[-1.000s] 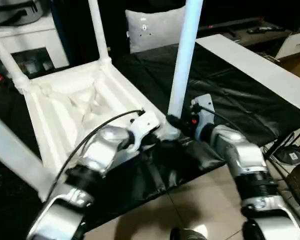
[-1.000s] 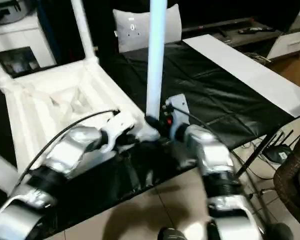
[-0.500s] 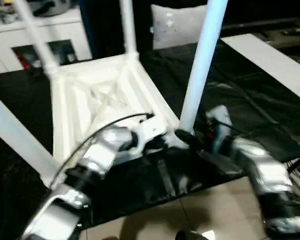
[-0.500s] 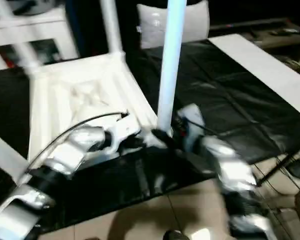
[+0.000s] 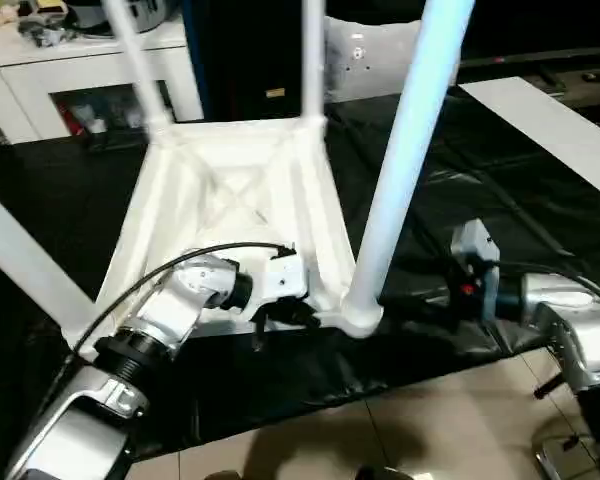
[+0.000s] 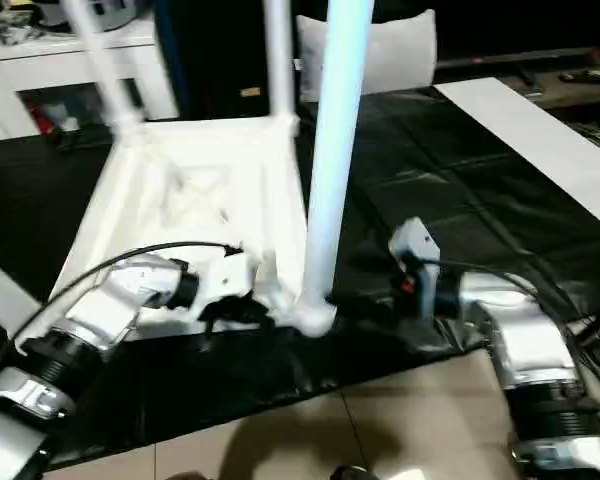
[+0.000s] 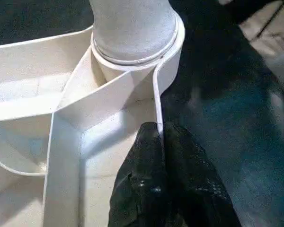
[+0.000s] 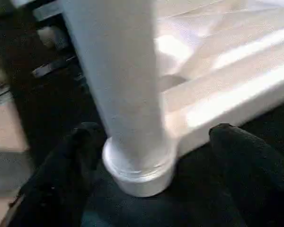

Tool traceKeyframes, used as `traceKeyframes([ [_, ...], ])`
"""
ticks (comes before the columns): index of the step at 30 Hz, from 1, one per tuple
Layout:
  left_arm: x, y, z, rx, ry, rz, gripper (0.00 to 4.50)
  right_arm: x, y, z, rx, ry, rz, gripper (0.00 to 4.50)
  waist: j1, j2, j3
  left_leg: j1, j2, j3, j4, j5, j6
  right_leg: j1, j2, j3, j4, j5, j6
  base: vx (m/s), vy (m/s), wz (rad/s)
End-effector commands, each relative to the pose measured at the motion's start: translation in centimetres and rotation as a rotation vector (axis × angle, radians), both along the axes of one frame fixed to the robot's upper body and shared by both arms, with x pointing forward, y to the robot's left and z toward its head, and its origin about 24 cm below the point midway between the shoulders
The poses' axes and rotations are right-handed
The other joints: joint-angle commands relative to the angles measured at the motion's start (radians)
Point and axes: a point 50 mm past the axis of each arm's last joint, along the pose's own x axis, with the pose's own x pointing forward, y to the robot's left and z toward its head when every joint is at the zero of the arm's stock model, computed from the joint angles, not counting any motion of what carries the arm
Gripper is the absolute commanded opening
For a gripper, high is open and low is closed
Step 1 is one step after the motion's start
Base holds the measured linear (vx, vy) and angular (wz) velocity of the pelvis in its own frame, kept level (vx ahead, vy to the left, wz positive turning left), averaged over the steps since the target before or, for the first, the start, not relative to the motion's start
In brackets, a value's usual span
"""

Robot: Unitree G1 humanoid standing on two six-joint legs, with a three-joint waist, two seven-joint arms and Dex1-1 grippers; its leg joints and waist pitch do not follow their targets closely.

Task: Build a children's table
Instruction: Rotate leg to tighten

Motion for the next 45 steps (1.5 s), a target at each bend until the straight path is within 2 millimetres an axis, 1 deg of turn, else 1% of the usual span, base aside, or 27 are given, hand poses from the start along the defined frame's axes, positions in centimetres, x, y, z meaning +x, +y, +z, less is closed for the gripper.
traceKeyframes([
  [1, -0.5, -1.1, 0.5, 0.014, -0.009, -0.129, 0.0, -0.1, 0.7, 0.6, 0.001, -0.017, 0.081, 3.57, -0.003, -0.023, -0.074, -0.006, 0.017, 0.019, -0.073, -0.149, 0.118, 0.067, -0.024, 0.05, -0.065, -0.376, -0.156, 0.0, 0.0, 0.0],
  [2, -0.7, -1.1, 0.6, 0.013, -0.001, -0.149, 0.0, -0.1, 0.9, 0.4, -0.008, -0.01, 0.112, 3.45, 0.001, -0.026, -0.075, -0.007, 0.017, 0.019, -0.073, -0.146, 0.112, 0.069, -0.026, 0.05, -0.062, -0.369, -0.16, 0.0, 0.0, 0.0],
  [5, -0.8, -1.1, 0.6, 0.016, 0.005, -0.17, 0.0, 0.0, 1.1, 0.2, -0.01, -0.004, 0.136, 3.22, 0.006, -0.027, -0.075, -0.008, 0.017, 0.019, -0.074, -0.138, 0.105, 0.071, -0.026, 0.052, -0.061, -0.369, -0.16, 0.0, 0.0, 0.0],
  [6, -0.9, -1.1, 0.7, 0.014, 0.007, -0.176, 0.0, 0.1, 1.3, 0.1, -0.013, 0.0, 0.145, 3.14, 0.007, -0.031, -0.074, -0.008, 0.018, 0.02, -0.074, -0.141, 0.103, 0.07, -0.027, 0.052, -0.061, -0.378, -0.158, 0.0, 0.0, 0.0],
  [9, -1.0, -1.3, 0.8, 0.011, 0.01, -0.191, 0.0, 0.5, 1.7, -0.2, -0.015, 0.012, 0.158, 2.89, 0.011, -0.029, -0.073, -0.005, 0.017, 0.02, -0.075, -0.151, 0.09, 0.068, -0.028, 0.052, -0.065, -0.408, -0.15, 0.0, 0.0, 0.0],
  [11, -1.0, -1.3, 0.8, 0.01, 0.01, -0.195, 0.0, 0.5, 1.8, -0.2, -0.015, 0.012, 0.162, 2.72, 0.013, -0.028, -0.073, -0.004, 0.018, 0.02, -0.075, -0.15, 0.088, 0.068, -0.028, 0.053, -0.065, -0.403, -0.148, 0.0, 0.0, 0.0],
  [12, -1.0, -1.3, 0.8, 0.009, 0.012, -0.204, 0.0, 0.6, 2.1, -0.2, -0.001, 0.019, 0.179, 2.61, 0.016, -0.031, -0.075, -0.005, 0.018, 0.019, -0.076, -0.147, 0.087, 0.069, -0.027, 0.052, -0.062, -0.391, -0.152, 0.0, 0.0, 0.0],
  [13, -1.0, -1.3, 0.8, 0.009, 0.012, -0.206, 0.0, 0.6, 2.2, -0.1, 0.002, 0.019, 0.184, 2.61, 0.016, -0.031, -0.075, -0.006, 0.019, 0.019, -0.076, -0.143, 0.086, 0.07, -0.026, 0.053, -0.06, -0.381, -0.153, 0.0, 0.0, 0.0],
  [19, -1.0, -1.3, 0.9, 0.011, 0.013, -0.209, 0.0, 0.6, 2.6, -0.3, 0.015, 0.033, 0.214, 2.08, 0.018, -0.03, -0.076, -0.007, 0.018, 0.02, -0.075, -0.135, 0.087, 0.072, -0.027, 0.054, -0.057, -0.359, -0.164, 0.0, 0.0, 0.0],
  [24, -1.0, -1.4, 0.9, -0.009, 0.025, -0.196, 0.0, 0.3, 2.8, -0.4, 0.038, 0.044, 0.215, 1.98, 0.018, -0.026, -0.076, -0.006, 0.018, 0.02, -0.076, -0.141, 0.081, 0.073, -0.026, 0.053, -0.06, -0.37, -0.156, 0.0, 0.0, 0.0],
  [27, -0.9, -1.6, 1.0, -0.035, 0.033, -0.168, 0.0, 0.1, 3.1, -0.4, 0.058, 0.041, 0.196, 1.97, 0.018, -0.026, -0.077, -0.006, 0.018, 0.019, -0.076, -0.139, 0.081, 0.072, -0.025, 0.054, -0.058, -0.357, -0.162, 0.0, 0.0, 0.0],
  [29, -0.5, -2.3, 1.2, -0.074, 0.036, -0.084, 0.0, 0.7, 3.8, -0.6, 0.077, 0.031, 0.059, 1.96, 0.019, -0.027, -0.075, -0.004, 0.018, 0.02, -0.077, -0.141, 0.078, 0.072, -0.026, 0.054, -0.06, -0.365, -0.161, 0.0, 0.0, 0.0],
  [30, -0.4, -2.5, 1.2, -0.08, 0.037, -0.061, 0.0, 0.9, 4.0, -0.7, 0.078, 0.027, 0.022, 1.96, 0.016, -0.027, -0.071, -0.005, 0.017, 0.019, -0.079, -0.15, 0.068, 0.07, -0.025, 0.053, -0.063, -0.389, -0.152, 0.0, 0.0, 0.0],
  [32, 0.1, -3.4, 1.3, -0.096, 0.036, 0.018, 0.0, 1.8, 4.8, -1.0, 0.071, 0.014, -0.103, 1.96, 0.008, -0.027, -0.067, -0.005, 0.01, 0.019, -0.08, -0.186, 0.047, 0.071, -0.025, 0.046, -0.074, -0.478, -0.114, 0.0, 0.0, 0.0],
  [33, 0.1, -3.4, 1.3, -0.096, 0.036, 0.018, 0.0, 1.8, 4.8, -1.0, 0.071, 0.014, -0.103, 1.95, 0.0, -0.029, -0.064, -0.001, 0.005, 0.018, -0.078, -0.212, 0.035, 0.068, -0.025, 0.04, -0.087, -0.543, -0.084, 0.0, 0.0, 0.0],
  [34, 0.4, -3.8, 1.3, -0.099, 0.03, 0.061, 0.0, 2.2, 5.2, -1.1, 0.072, 0.018, -0.157, 1.95, -0.006, -0.028, -0.065, -0.001, 0.002, 0.018, -0.076, -0.221, 0.029, 0.068, -0.024, 0.037, -0.089, -0.564, -0.072, 0.0, 0.0, 0.0],
  [35, 0.7, -4.3, 1.4, -0.104, 0.024, 0.116, 0.0, 2.8, 5.9, -1.3, 0.076, 0.027, -0.235, 1.95, -0.024, -0.027, -0.064, -0.004, -0.003, 0.014, -0.073, -0.245, 0.026, 0.068, -0.023, 0.027, -0.101, -0.609, -0.039, 0.0, 0.0, 0.0],
  [36, 0.9, -4.6, 1.4, -0.106, 0.021, 0.152, 0.0, 3.3, 6.3, -1.3, 0.079, 0.038, -0.293, 1.95, -0.033, -0.027, -0.064, -0.007, -0.005, 0.013, -0.072, -0.248, 0.026, 0.067, -0.021, 0.025, -0.102, -0.615, -0.033, 0.0, 0.0, 0.0],
  [37, 1.2, -5.1, 1.5, -0.108, 0.016, 0.205, 0.0, 3.9, 6.9, -1.4, 0.079, 0.048, -0.369, 1.95, -0.05, -0.024, -0.063, -0.013, -0.005, 0.007, -0.071, -0.26, 0.018, 0.069, -0.022, 0.017, -0.103, -0.628, -0.026, 0.0, 0.0, 0.0],
  [38, 1.4, -5.4, 1.5, -0.106, 0.011, 0.238, 0.0, 4.3, 7.2, -1.5, 0.078, 0.056, -0.421, 1.95, -0.059, -0.023, -0.064, -0.015, -0.006, 0.005, -0.069, -0.271, 0.017, 0.069, -0.021, 0.013, -0.106, -0.635, -0.019, 0.0, 0.0, 0.0],
  [39, 1.4, -5.4, 1.5, -0.106, 0.011, 0.238, 0.0, 4.3, 7.2, -1.5, 0.078, 0.056, -0.421, 1.95, -0.076, -0.026, -0.064, -0.017, -0.011, 0.003, -0.064, -0.287, 0.02, 0.069, -0.02, 0.006, -0.112, -0.646, -0.004, 0.0, 0.0, 0.0],
  [40, 1.7, -5.6, 1.6, -0.104, 0.002, 0.272, 0.0, 4.7, 7.6, -1.6, 0.071, 0.062, -0.473, 1.95, -0.08, -0.023, -0.065, -0.013, -0.012, 0.003, -0.062, -0.295, 0.024, 0.068, -0.02, 0.003, -0.116, -0.651, -0.001, 0.0, 0.0, 0.0],
  [41, 2.1, -6.0, 1.7, -0.1, -0.019, 0.327, 0.0, 5.2, 8.2, -1.7, 0.056, 0.058, -0.553, 1.95, -0.095, -0.022, -0.069, -0.021, -0.009, 0.0, -0.065, -0.274, 0.035, 0.072, -0.024, 0.005, -0.112, -0.612, -0.017, 0.0, 0.0, 0.0],
  [42, 2.2, -6.1, 1.7, -0.099, -0.025, 0.34, 0.0, 5.4, 8.3, -1.8, 0.053, 0.056, -0.574, 1.95, -0.101, -0.021, -0.069, -0.022, -0.008, 0.0, -0.065, -0.273, 0.036, 0.07, -0.023, 0.006, -0.111, -0.602, -0.023, 0.0, 0.0, 0.0],
  [43, 2.4, -6.3, 1.8, -0.098, -0.037, 0.365, 0.0, 5.7, 8.6, -1.8, 0.046, 0.05, -0.612, 1.95, -0.115, -0.021, -0.072, -0.022, -0.008, -0.002, -0.065, -0.272, 0.036, 0.071, -0.022, 0.004, -0.109, -0.58, -0.035, 0.0, 0.0, 0.0],
  [44, 2.6, -6.6, 1.8, -0.101, -0.046, 0.387, 0.0, 6.0, 8.8, -1.8, 0.055, 0.046, -0.651, 1.95, -0.116, -0.021, -0.073, -0.022, -0.008, -0.002, -0.066, -0.268, 0.041, 0.072, -0.022, 0.006, -0.108, -0.565, -0.043, 0.0, 0.0, 0.0],
  [45, 2.7, -6.8, 1.9, -0.106, -0.05, 0.398, 0.0, 6.2, 9.0, -1.8, 0.084, 0.054, -0.673, 2.5, -0.121, -0.023, -0.076, -0.023, -0.005, -0.001, -0.067, -0.244, 0.055, 0.071, -0.026, 0.014, -0.101, -0.517, -0.071, 0.0, 0.0, 0.0],
])
